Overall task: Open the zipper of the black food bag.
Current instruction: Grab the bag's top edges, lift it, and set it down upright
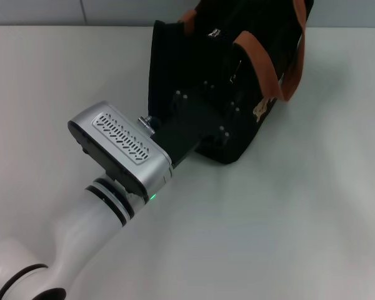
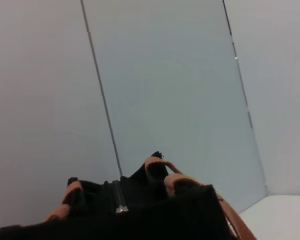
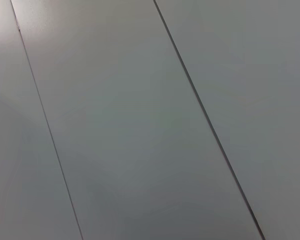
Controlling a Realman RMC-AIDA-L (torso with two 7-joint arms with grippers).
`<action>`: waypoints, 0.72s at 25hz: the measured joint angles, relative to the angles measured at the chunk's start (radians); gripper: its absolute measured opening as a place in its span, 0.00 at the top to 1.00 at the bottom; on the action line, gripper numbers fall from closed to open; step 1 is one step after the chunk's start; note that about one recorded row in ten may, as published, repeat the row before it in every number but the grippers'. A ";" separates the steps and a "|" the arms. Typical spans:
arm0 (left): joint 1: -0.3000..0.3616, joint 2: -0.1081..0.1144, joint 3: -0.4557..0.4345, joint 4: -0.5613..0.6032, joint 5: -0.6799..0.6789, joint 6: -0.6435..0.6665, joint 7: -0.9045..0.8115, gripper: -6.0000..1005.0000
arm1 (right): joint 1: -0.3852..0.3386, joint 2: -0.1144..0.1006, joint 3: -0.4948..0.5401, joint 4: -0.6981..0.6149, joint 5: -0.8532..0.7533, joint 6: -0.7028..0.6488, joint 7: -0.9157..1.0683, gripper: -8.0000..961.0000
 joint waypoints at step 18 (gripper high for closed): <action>-0.009 0.006 -0.162 0.320 0.381 0.229 -0.685 0.84 | 0.000 0.000 0.000 0.003 0.000 0.002 0.000 0.17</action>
